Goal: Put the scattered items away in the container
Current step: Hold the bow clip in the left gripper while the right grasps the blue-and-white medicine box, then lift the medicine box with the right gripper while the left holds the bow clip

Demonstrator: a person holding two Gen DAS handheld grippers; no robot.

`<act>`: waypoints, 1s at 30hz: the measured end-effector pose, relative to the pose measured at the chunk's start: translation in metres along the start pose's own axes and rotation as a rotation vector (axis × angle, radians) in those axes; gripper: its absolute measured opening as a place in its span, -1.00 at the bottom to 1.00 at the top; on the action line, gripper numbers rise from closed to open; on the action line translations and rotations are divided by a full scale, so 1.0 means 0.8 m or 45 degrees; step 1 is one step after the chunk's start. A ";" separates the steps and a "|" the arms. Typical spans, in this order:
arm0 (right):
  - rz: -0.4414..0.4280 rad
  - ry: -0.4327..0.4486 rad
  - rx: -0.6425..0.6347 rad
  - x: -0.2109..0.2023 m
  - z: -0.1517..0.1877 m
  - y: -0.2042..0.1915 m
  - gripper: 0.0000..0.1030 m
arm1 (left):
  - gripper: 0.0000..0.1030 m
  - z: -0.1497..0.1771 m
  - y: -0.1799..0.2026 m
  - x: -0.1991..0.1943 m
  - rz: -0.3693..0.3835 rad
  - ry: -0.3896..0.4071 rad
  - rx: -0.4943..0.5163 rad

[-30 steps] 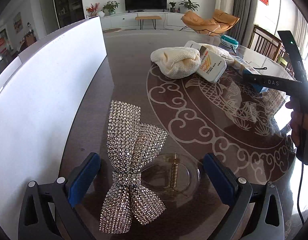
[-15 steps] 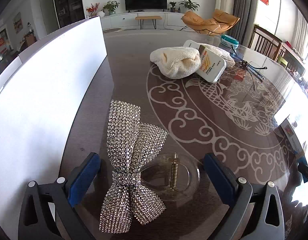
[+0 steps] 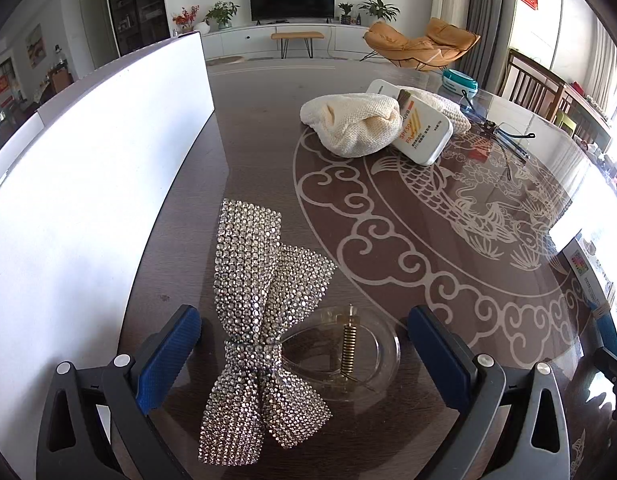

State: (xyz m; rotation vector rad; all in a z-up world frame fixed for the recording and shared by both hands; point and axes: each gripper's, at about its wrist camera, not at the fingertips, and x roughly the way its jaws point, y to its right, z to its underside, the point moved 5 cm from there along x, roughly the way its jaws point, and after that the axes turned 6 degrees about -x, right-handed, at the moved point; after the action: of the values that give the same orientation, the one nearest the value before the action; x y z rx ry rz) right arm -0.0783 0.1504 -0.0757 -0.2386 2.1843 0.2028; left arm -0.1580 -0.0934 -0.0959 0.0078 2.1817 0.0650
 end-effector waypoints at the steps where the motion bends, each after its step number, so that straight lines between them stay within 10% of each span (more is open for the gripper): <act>1: 0.000 0.000 0.000 0.000 0.000 0.000 0.99 | 1.00 0.000 0.000 0.000 0.000 0.000 0.000; 30: -0.002 0.000 0.000 0.000 0.000 0.000 1.00 | 0.83 0.000 0.012 -0.002 0.031 0.013 0.042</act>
State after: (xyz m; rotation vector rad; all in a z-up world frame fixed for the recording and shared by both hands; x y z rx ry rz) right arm -0.0779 0.1504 -0.0755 -0.2398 2.1837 0.2017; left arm -0.1571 -0.0838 -0.0942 0.0526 2.1929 0.0431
